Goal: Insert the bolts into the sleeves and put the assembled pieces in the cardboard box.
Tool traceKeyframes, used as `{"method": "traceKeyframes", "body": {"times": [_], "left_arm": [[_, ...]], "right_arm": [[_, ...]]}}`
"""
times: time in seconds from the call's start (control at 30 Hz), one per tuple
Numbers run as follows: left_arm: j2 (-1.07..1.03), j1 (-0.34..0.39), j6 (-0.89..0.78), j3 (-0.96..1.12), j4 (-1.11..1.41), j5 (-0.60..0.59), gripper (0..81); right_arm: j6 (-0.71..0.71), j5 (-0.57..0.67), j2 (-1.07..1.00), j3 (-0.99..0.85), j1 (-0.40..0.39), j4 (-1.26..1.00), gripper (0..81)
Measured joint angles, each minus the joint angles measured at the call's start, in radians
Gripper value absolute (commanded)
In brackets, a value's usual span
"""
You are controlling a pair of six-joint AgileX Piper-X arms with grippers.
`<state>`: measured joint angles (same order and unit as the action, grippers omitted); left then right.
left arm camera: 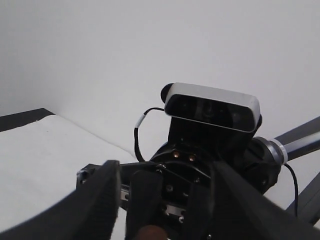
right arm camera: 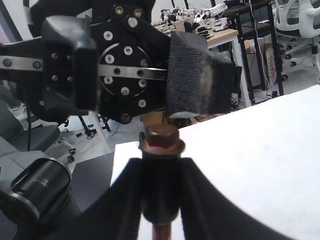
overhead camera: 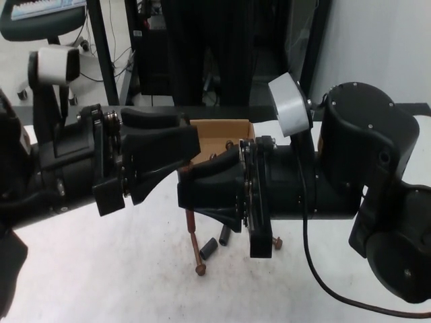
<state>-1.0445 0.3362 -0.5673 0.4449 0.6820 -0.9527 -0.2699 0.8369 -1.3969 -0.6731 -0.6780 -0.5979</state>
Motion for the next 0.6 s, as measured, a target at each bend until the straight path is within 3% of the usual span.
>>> {"method": "traceKeyframes", "body": {"times": [0.23, 0.33, 0.43, 0.47, 0.6], "left_arm": [[0.024, -0.063, 0.0, 0.0, 0.0, 0.0, 49.9], [0.07, -0.105, 0.0, 0.0, 0.0, 0.0, 36.2], [0.111, -0.136, 0.0, 0.0, 0.0, 0.004, 4.8], [0.134, -0.155, 0.0, 0.002, 0.0, 0.01, 0.3], [0.214, -0.215, -0.007, 0.009, 0.0, 0.024, 0.3]], "right_arm": [[0.0, 0.001, 0.0, 0.0, 0.0, 0.0, 0.8], [0.0, 0.001, 0.0, 0.0, 0.0, 0.0, 0.8], [0.0, 0.003, 0.0, 0.0, 0.014, 0.003, 0.8], [0.0, 0.003, 0.0, 0.0, 0.021, 0.006, 0.8], [-0.019, -0.043, 0.0, 0.0, 0.071, 0.019, 0.8]]}}
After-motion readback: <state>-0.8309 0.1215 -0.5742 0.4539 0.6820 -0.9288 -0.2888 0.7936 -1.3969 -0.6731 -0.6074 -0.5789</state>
